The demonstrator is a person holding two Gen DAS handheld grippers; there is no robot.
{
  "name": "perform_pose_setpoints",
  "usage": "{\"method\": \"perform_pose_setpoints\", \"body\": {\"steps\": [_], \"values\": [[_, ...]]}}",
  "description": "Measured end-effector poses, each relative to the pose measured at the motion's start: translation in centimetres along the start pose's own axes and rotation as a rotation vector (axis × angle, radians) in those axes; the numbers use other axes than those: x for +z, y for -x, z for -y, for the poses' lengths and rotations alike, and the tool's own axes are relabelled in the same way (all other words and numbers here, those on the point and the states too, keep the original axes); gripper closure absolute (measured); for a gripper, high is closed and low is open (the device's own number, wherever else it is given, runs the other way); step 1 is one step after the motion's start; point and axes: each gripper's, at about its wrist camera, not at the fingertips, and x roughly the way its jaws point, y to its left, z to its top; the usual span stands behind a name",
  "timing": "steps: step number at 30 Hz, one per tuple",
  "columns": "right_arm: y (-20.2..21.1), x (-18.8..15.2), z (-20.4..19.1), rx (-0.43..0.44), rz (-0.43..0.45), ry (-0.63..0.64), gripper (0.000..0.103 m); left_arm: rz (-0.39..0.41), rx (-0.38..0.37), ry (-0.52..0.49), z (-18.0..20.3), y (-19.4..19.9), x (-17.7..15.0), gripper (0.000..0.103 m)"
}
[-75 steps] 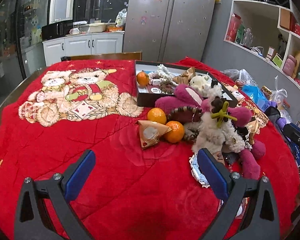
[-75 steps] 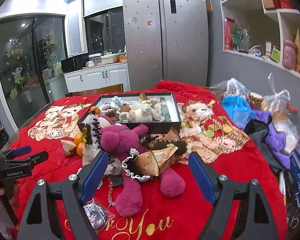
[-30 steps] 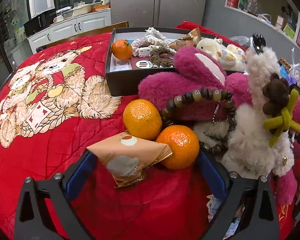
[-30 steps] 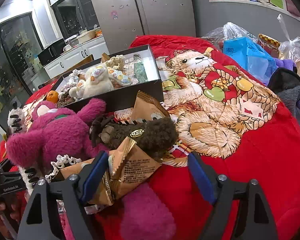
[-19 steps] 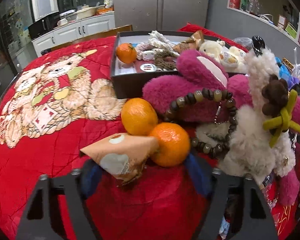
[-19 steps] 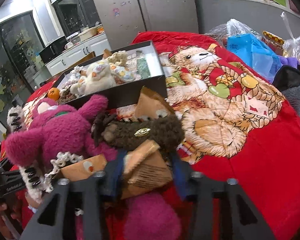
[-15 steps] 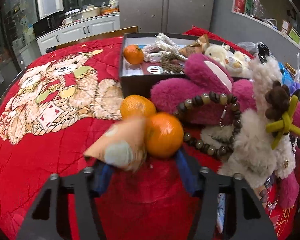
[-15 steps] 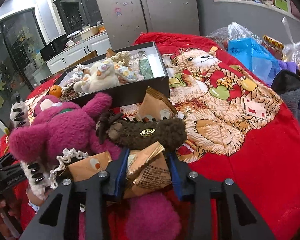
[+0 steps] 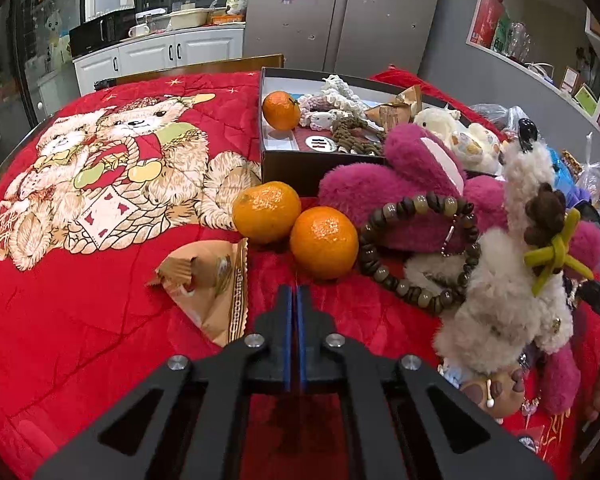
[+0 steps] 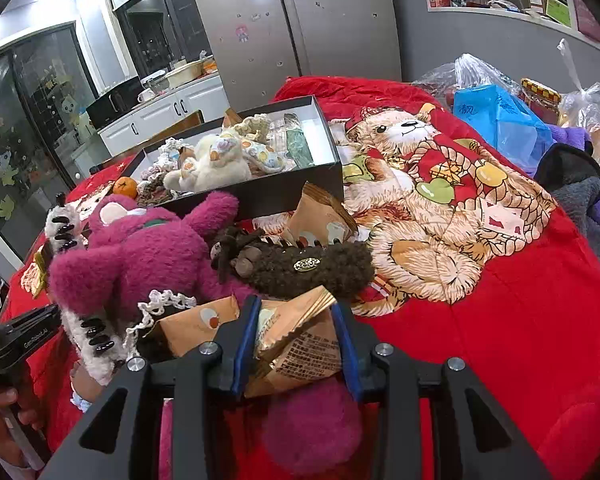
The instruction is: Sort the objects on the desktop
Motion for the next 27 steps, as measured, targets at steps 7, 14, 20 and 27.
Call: {"method": "perform_pose_setpoints", "body": {"steps": [7,14,20,27], "values": [[0.6,0.0,-0.3,0.008,0.016,0.008,0.066,0.011,-0.039,-0.023,-0.2,1.0,-0.3,0.102],[1.0,0.1,-0.4,0.016,0.022,0.011,0.066,0.036,-0.054,-0.032,-0.5,2.2,-0.3,0.103],[1.1,0.0,-0.3,0.009,0.024,0.007,0.066,0.031,-0.046,-0.019,-1.1,2.1,-0.3,0.103],[0.8,-0.2,-0.5,0.015,0.009,0.016,0.066,0.049,-0.034,-0.012,-1.2,2.8,-0.3,0.094]]}}
